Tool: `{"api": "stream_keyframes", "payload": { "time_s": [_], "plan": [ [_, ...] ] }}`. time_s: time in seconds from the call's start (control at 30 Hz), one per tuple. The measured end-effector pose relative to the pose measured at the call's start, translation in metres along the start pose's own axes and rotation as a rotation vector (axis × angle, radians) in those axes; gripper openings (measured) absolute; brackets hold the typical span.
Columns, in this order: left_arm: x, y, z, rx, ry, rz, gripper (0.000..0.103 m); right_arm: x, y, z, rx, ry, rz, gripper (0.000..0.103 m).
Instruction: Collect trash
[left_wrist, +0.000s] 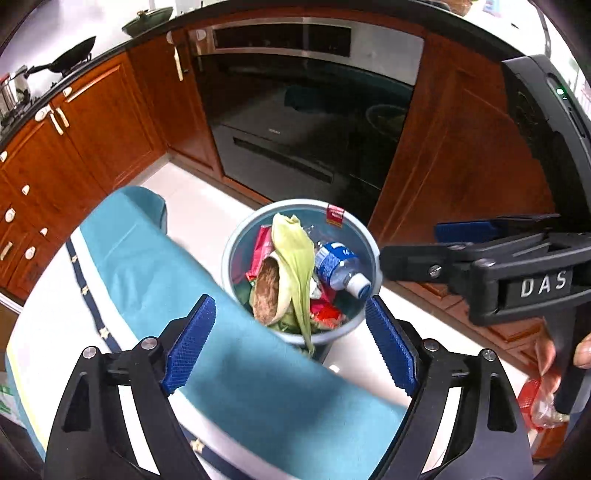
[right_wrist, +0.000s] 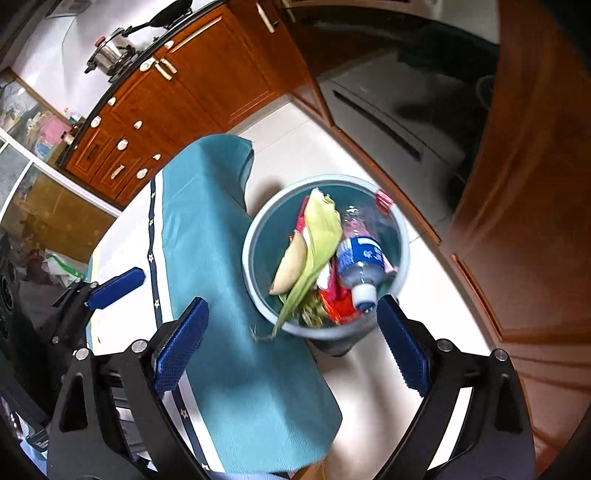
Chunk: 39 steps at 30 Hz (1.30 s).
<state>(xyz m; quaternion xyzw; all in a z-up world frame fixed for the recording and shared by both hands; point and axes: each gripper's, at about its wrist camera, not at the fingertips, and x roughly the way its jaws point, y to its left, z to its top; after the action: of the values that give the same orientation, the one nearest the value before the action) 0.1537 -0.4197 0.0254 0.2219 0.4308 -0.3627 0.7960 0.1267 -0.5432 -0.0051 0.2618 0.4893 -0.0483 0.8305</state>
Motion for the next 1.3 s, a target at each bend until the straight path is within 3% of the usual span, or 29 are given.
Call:
{"api": "stream_keyframes", "payload": {
  "time_s": [0.17,0.23,0.63,1.3],
  "plan": [
    [-0.017,0.002,-0.013,-0.001,-0.006,0.047,0.084,-0.015,0.009,-0.021,-0.006,-0.012,-0.061,0.09],
    [-0.025,0.004,-0.02,-0.008,0.001,0.047,0.084,-0.017,0.014,-0.028,-0.019,-0.006,-0.107,0.095],
    [-0.024,0.012,-0.052,-0.044,0.042,0.033,0.084,-0.016,0.037,-0.064,-0.097,0.019,-0.306,0.097],
    [0.009,0.047,-0.076,-0.114,0.105,0.068,0.084,-0.003,0.037,-0.078,-0.118,0.027,-0.393,0.097]
  ]
}}
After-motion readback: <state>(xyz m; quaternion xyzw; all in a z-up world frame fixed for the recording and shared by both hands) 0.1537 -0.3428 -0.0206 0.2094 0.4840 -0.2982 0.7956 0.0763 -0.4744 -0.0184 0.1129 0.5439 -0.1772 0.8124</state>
